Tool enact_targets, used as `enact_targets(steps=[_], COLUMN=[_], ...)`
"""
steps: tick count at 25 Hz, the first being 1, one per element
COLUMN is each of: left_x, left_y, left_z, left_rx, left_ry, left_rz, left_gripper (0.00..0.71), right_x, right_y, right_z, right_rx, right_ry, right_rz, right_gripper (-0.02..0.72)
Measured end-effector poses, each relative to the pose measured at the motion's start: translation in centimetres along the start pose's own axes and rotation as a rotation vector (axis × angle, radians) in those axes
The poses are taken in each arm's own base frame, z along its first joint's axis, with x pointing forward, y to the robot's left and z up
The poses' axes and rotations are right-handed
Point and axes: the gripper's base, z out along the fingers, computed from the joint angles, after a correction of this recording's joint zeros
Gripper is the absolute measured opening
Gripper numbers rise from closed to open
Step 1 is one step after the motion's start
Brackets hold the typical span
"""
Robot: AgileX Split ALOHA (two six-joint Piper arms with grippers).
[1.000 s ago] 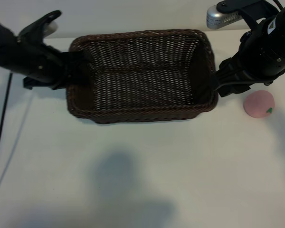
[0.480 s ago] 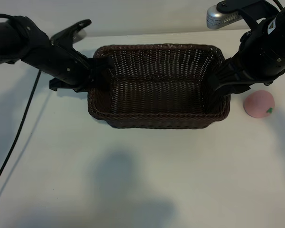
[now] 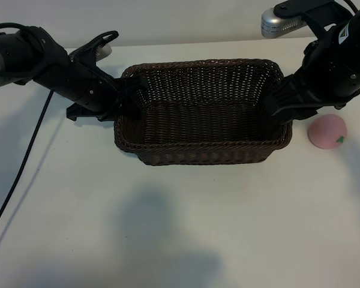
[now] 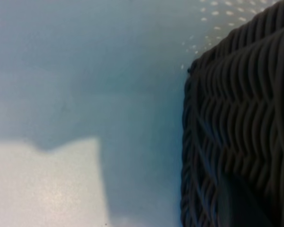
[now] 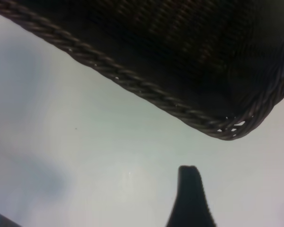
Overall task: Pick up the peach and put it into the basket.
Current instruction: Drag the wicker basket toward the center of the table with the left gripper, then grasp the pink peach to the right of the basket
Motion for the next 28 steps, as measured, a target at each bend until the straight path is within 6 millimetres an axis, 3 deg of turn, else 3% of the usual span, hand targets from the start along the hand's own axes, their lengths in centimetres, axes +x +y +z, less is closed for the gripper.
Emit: enact_targets(steps=[3, 5, 10, 12, 15, 22, 28], left_x=[0.0, 0.0, -0.1, -0.2, 0.0, 1.1, 1.4], left_y=[0.0, -0.1, -0.7, -1.2, -1.8, -2.9, -1.2], left_z=[0.0, -0.1, -1.3, -2.4, -4.1, -9.7, -15.1], left_rx=[0.001, 0.005, 0.018, 0.024, 0.014, -0.09, -0.278], left_ry=[0.002, 0.0, -0.025, -0.049, -0.071, -0.13, -0.139], left_rz=[-0.003, -0.006, 0.006, 0.02, 0.047, 0.16, 0.192], left_gripper=[0.186, 0.247, 0.571, 0.653, 0.675, 0.639, 0.624], right_x=[0.0, 0.0, 0.0, 0.0, 0.0, 0.0, 0.0], right_y=[0.0, 0.0, 0.0, 0.0, 0.0, 0.0, 0.0], right_z=[0.0, 0.0, 0.0, 0.0, 0.0, 0.0, 0.0], right_rx=[0.0, 0.0, 0.0, 0.0, 0.0, 0.0, 0.0], right_ry=[0.002, 0.003, 0.003, 0.003, 0.003, 0.003, 0.003], right_rz=[0.0, 0.0, 0.0, 0.0, 0.0, 0.0, 0.0], right_gripper=[0.503, 0.503, 0.503, 0.503, 0.503, 0.503, 0.503])
